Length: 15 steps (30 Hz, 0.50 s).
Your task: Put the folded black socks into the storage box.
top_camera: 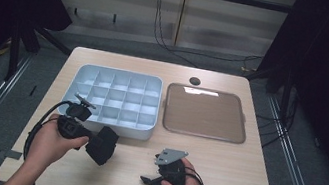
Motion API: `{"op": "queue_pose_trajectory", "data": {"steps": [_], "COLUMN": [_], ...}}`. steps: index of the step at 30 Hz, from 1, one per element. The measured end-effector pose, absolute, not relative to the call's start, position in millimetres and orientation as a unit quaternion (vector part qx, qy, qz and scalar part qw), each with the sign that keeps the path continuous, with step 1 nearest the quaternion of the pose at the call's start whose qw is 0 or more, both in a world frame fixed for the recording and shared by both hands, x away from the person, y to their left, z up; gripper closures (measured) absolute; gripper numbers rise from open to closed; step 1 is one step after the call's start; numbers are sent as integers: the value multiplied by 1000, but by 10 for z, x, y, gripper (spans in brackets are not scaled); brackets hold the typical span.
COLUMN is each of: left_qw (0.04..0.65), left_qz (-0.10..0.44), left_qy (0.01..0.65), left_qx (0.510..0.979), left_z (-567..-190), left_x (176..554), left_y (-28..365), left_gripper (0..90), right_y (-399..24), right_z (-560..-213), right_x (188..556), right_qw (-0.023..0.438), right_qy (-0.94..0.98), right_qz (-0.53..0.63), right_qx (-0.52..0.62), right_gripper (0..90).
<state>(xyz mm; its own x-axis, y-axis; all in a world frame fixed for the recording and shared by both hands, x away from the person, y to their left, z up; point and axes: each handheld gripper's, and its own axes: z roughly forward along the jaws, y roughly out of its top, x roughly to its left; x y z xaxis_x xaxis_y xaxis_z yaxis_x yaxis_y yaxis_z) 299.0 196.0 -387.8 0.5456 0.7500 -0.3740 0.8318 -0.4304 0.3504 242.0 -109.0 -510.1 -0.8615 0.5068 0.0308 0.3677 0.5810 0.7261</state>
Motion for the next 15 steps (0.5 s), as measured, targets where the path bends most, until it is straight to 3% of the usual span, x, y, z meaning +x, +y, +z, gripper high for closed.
{"op": "queue_pose_trajectory", "data": {"steps": [15], "left_qw": [268], "left_qz": [-74], "left_qy": [480], "left_qx": [832], "left_z": [-3604], "left_x": [3092], "left_y": [2081], "left_gripper": [728], "right_y": [-1089], "right_z": [-5102], "right_x": [2421], "right_qw": [91], "right_qy": [884], "right_qz": [386], "right_qx": [247], "right_gripper": [131]}}
